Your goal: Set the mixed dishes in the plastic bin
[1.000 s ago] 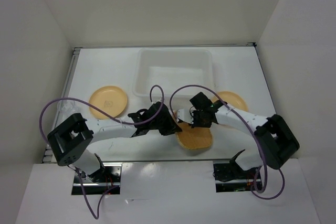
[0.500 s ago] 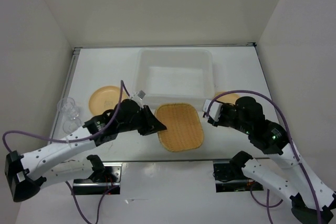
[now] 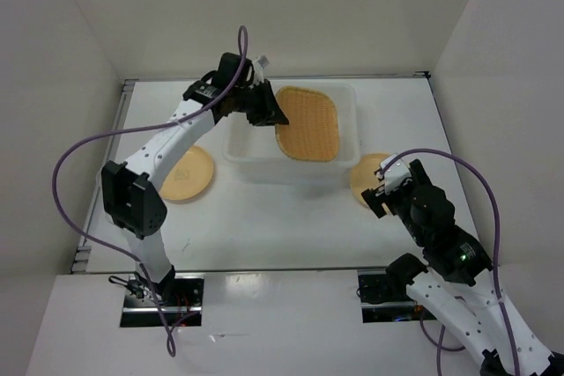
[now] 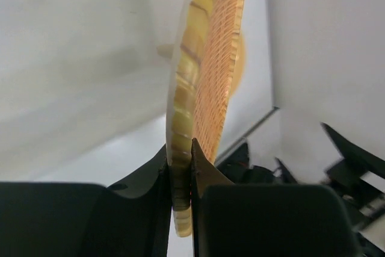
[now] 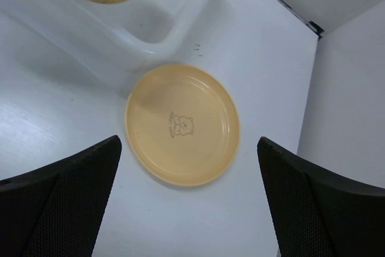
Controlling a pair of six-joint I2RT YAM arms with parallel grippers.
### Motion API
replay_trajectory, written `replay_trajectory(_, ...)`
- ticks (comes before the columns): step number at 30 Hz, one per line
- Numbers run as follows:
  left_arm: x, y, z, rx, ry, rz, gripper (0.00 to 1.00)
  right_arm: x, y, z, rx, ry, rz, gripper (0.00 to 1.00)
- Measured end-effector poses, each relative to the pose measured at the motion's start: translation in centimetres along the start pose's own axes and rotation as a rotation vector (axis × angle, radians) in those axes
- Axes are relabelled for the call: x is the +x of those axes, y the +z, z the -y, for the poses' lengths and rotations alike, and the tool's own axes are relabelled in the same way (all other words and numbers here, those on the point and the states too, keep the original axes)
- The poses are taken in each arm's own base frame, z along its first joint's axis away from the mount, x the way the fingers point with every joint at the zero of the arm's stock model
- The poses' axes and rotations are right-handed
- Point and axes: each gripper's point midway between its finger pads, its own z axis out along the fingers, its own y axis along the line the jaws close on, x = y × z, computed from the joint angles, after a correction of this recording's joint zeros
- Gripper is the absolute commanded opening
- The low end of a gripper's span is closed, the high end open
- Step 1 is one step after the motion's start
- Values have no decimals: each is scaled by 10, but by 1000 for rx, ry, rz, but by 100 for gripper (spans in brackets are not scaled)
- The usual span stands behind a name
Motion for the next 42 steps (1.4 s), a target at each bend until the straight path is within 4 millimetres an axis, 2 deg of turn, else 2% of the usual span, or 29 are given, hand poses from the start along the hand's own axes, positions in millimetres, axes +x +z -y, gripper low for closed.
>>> replay_trajectory(2,-15,15,-27,-42,5,-20,0,4,-1,9,60,36,8,98)
replay_trajectory(5,-25,24,-65,-97,-31,-59,0,8,-1,23,156,90,25,98)
replay_trajectory(9,-43,36,-95,-110,-47,-72,0,24,1,30,221,127,3,98)
replay_trajectory(12,-51,57,-102,-88,-52,-97,0,27,2,32,235,137,-5,98)
replay_trajectory(19,-71,112,-95,1,-29,-140,0,23,1,35,252,151,27,98)
replay_trajectory(26,-60,156,-98,6,7,-196,0,21,0,37,263,157,42,98)
replay_trajectory(29,-53,166,-104,12,0,-213,0,22,0,36,263,156,41,98)
replay_trajectory(37,-28,180,-139,-59,-71,-293,0,24,0,35,262,155,38,98)
replay_trajectory(42,-24,182,-141,-62,-77,-305,7,24,0,35,262,155,38,98)
